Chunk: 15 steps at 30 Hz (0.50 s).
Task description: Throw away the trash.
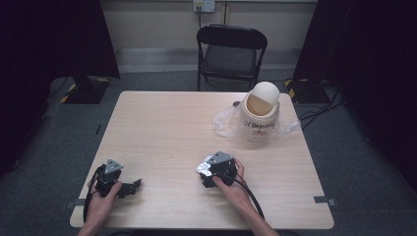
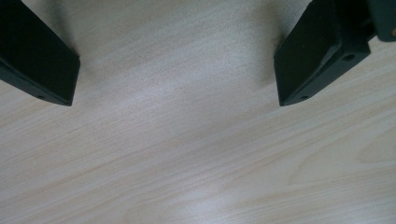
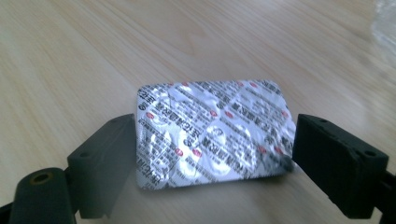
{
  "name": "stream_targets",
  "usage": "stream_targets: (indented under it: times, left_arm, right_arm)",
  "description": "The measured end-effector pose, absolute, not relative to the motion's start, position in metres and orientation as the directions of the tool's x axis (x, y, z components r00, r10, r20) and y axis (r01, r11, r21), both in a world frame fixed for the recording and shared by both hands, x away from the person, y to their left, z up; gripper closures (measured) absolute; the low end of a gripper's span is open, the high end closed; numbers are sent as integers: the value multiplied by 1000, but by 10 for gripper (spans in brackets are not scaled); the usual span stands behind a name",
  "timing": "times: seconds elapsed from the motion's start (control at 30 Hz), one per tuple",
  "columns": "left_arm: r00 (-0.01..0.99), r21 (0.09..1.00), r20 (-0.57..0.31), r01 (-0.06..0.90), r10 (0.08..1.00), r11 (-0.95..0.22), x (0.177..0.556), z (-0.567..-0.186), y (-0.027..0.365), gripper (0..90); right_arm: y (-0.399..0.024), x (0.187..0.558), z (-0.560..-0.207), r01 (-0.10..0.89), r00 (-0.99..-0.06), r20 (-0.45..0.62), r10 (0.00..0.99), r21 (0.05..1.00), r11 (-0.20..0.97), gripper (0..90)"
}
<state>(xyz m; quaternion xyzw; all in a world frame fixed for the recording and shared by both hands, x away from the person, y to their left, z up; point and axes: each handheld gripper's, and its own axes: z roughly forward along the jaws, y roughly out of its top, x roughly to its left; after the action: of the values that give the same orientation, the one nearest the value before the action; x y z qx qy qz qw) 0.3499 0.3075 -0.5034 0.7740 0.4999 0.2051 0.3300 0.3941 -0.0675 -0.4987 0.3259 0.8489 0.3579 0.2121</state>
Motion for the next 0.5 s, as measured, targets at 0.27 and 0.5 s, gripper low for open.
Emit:
stream_targets:
  times: [0.27, 0.5]
  left_arm:
    - [417, 717, -14, 638, 909, -281, 350, -503, 307, 0]
    - [417, 718, -18, 638, 909, -278, 350, -504, 307, 0]
  right_arm:
    - [-95, 396, -496, 443, -642, -124, 757, 745, 498, 144]
    - [-119, 404, -495, 492, -579, -107, 809, 745, 450, 171]
